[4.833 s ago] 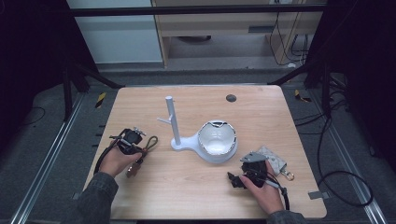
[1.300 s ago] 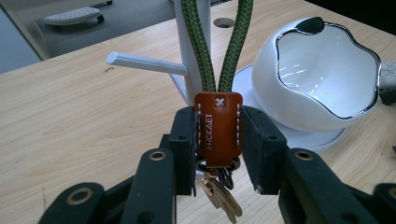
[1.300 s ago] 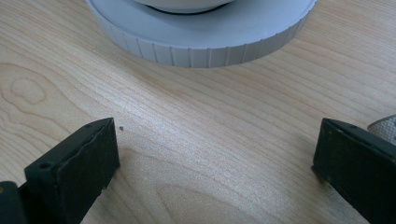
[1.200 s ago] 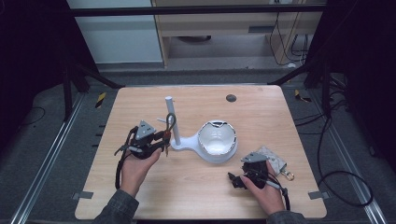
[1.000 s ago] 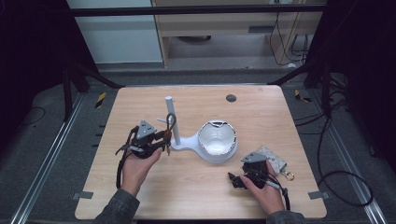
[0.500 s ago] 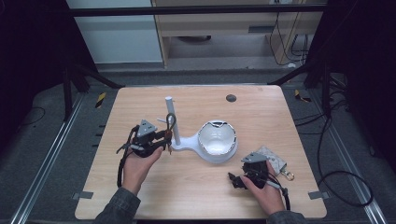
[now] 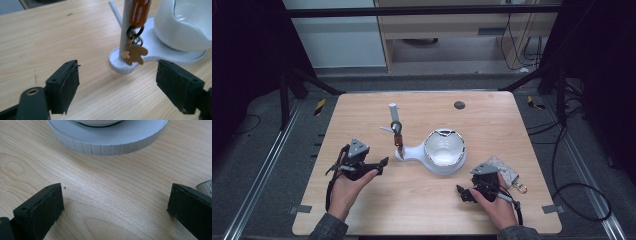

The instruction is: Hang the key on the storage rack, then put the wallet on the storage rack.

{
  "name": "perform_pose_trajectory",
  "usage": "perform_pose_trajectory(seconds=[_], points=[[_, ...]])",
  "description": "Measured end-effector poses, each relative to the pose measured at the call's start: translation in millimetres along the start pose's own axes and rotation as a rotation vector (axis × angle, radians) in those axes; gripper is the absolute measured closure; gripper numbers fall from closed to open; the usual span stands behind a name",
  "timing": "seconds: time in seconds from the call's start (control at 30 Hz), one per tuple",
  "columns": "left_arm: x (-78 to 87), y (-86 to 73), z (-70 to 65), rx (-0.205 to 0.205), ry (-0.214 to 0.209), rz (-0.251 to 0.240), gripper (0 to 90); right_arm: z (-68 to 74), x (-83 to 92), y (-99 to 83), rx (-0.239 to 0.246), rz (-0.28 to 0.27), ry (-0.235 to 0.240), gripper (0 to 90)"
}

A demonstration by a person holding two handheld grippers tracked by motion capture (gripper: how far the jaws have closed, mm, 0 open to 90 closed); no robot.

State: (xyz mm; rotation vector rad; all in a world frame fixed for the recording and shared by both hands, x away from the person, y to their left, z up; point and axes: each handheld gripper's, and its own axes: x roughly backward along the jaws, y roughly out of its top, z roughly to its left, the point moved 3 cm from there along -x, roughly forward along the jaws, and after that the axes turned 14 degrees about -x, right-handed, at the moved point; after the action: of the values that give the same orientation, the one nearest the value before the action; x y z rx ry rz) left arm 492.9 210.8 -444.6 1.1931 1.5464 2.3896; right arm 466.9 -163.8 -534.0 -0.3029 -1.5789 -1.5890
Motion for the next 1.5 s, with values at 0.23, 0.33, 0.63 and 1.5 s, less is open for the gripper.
perform_pose_trajectory(seconds=[0.23, 0.33, 0.63, 1.5], points=[[-4.1, -26.7, 6.9, 0.007, 0.002, 0.031, 10.7, -0.4, 0.5, -0.3, -0.001, 0.000, 0.000, 0.3], [-10.4, -38.6, 9.0, 0.006, 0.008, 0.040, 8.9, -0.8, 1.0, -0.7, -0.002, 0.000, -0.003, 0.3], [-32.5, -63.9, 4.6, -0.014, -0.050, 0.120, 7.1, -2.1, 8.9, -1.8, -0.002, -0.004, 0.008, 9.0], [-41.8, -74.6, 3.6, -0.017, -0.054, 0.163, 5.0, -80.9, 100.1, 22.3, -0.054, 0.121, -0.112, 9.3]])
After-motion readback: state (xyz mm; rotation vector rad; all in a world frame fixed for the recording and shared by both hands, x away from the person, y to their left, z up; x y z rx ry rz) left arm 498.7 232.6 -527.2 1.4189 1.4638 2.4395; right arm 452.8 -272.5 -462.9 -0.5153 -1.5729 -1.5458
